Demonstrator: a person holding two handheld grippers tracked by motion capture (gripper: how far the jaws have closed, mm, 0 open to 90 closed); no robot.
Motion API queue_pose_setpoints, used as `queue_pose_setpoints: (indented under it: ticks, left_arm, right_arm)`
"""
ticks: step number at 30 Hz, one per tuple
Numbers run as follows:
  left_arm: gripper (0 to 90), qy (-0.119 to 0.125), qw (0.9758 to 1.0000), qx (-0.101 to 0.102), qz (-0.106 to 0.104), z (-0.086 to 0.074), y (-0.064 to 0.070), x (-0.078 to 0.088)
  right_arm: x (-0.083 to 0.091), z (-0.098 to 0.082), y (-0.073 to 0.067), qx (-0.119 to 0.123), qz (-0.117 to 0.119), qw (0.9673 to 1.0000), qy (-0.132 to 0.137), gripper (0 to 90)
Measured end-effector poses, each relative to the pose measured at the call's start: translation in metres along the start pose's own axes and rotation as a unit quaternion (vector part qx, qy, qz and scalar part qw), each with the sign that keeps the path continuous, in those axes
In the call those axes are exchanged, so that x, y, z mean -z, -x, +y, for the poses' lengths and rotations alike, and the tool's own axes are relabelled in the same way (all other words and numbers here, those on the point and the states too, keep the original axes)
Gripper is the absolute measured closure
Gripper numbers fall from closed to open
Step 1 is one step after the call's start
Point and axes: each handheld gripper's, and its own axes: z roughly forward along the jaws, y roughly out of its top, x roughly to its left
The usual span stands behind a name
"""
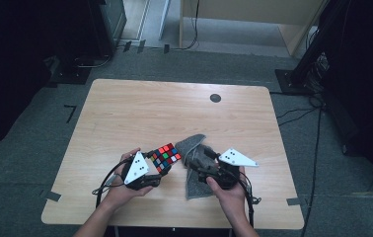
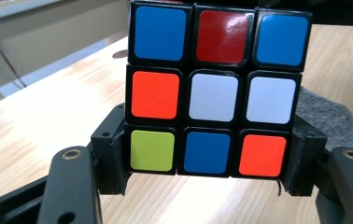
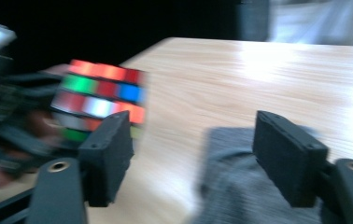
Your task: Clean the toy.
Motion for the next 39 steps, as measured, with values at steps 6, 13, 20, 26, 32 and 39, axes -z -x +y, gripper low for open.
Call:
queue_pose_setpoints:
  ticks: [6, 13, 20, 26, 32, 39]
  left_arm:
    - [33.5, -0.004, 0.9983, 0.057, 0.012, -0.002, -0.014, 0.005]
    - [33.4, -0.006, 0.9971, 0.074, 0.015, -0.002, -0.018, 0.008]
    - [33.4, -0.004, 0.9973, 0.073, 0.011, 0.000, -0.017, 0.010]
    - [33.4, -0.006, 0.9965, 0.084, 0.005, 0.000, -0.023, 0.013]
    - [33.4, -0.015, 0.9955, 0.093, 0.003, -0.002, -0.027, 0.015]
    - [33.3, -0.014, 0.9941, 0.107, 0.002, -0.003, -0.033, 0.016]
  right_arm:
    - [-0.018, -0.022, 0.020, 0.043, -0.069, 0.9949, -0.060, 39.9]
    - [-0.031, -0.038, 0.024, 0.032, -0.068, 0.9871, -0.141, 65.8]
    - [-0.038, -0.049, 0.011, 0.031, -0.053, 0.9858, -0.156, 76.0]
    - [-0.042, -0.046, -0.008, 0.048, 0.009, 0.9904, -0.129, 53.9]
    - [-0.038, -0.033, -0.002, 0.112, 0.026, 0.9907, -0.073, 42.8]
    - [-0.040, -0.040, 0.003, 0.101, -0.011, 0.9862, -0.131, 66.8]
